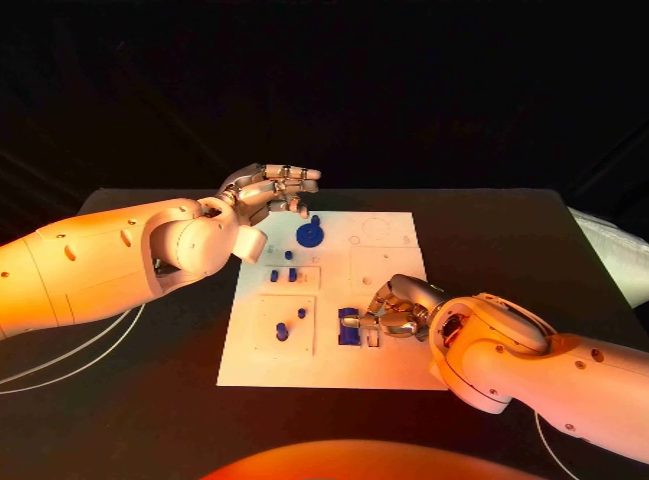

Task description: Assemble the parts on the task board

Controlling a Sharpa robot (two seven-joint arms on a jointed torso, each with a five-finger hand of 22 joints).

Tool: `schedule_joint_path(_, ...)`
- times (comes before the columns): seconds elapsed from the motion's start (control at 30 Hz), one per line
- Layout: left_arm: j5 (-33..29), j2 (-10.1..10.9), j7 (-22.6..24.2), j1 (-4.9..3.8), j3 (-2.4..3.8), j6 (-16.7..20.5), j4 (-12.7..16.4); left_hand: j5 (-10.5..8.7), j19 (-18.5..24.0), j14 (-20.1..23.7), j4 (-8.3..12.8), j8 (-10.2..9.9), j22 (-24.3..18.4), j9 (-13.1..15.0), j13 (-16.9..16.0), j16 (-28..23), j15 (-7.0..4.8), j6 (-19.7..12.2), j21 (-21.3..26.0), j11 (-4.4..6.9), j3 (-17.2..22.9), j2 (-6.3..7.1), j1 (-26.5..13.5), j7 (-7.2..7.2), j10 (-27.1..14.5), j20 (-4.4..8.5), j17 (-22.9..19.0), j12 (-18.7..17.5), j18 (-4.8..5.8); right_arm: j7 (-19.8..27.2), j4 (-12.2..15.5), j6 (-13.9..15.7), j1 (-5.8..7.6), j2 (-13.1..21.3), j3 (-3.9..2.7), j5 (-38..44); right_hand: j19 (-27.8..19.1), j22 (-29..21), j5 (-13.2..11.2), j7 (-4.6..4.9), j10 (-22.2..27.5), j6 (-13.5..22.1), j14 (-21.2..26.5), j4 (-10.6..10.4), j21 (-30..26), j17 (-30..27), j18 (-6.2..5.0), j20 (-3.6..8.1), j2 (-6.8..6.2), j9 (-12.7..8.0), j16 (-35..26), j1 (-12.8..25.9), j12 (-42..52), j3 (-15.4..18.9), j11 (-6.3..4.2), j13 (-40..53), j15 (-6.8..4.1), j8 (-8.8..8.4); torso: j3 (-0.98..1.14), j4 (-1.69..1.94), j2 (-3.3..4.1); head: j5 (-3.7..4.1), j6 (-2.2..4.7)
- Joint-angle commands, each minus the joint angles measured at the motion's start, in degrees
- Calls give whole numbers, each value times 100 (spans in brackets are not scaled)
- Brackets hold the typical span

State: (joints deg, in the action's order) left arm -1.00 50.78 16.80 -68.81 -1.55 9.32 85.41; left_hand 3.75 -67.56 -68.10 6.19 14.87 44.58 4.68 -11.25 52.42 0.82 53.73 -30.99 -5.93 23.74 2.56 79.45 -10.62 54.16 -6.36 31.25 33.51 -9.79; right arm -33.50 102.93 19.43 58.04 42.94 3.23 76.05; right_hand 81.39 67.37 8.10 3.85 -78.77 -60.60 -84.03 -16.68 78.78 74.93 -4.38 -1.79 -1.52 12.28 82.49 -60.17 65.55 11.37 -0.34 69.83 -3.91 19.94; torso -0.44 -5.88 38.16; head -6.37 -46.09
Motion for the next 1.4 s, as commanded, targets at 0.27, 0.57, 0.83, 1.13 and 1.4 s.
schedule_joint_path(0.27,24,-1,29,0,4,-100,9,30,25,24,33,24,10,-7,8,40,2,-53,-14,3,7,-6,23,0,-28,-3,-7,32,-67,58,39,-11,-8,29,-2,317,-34,12,298,6,-1,68,-366,209,-20,256,-4,-5,100,85,-41,-486,-31,-69,-9,14,-40,111,3,-2,-2,-4,-12)
schedule_joint_path(0.57,24,-6,27,0,4,-108,-3,30,25,24,33,24,10,-7,8,40,2,-53,-14,3,7,-6,23,0,-28,-3,-7,32,-67,292,93,-114,-26,24,-2,415,-14,54,329,-3,-20,98,-375,785,-6,289,5,10,157,181,-26,-1395,-34,-258,-25,43,-55,220,4,-5,-4,-7,-14)
schedule_joint_path(0.83,24,-11,32,0,4,-111,-8,30,25,24,33,24,10,-7,8,40,2,-53,-14,3,7,-6,23,0,-28,-3,-7,32,-67,624,147,176,-24,228,-2,363,-2,80,468,69,-42,324,-384,853,5,321,11,-8,283,157,-7,-1492,0,-302,25,88,-20,116,3,-3,-5,-4,-4)
schedule_joint_path(1.13,24,2,36,1,3,-99,-30,30,25,24,33,24,10,-7,8,40,2,-53,-14,3,7,-6,23,0,-28,-3,-7,32,-67,1945,425,1,321,1089,-8,-73,-10,94,499,301,6,820,-390,1183,10,381,14,-139,494,-20,32,-1973,21,-602,208,141,131,-335,-1,-24,-17,66,33)
schedule_joint_path(1.4,24,-11,39,10,3,-101,-55,30,25,24,33,24,10,-7,8,40,2,-53,-14,3,7,-6,23,0,-28,-3,-7,32,-67,2080,512,-364,582,1657,-7,250,-3,145,538,302,38,681,-391,1413,36,412,17,-167,529,-91,50,-2229,8,-838,207,147,139,-463,10,-56,-43,93,53)
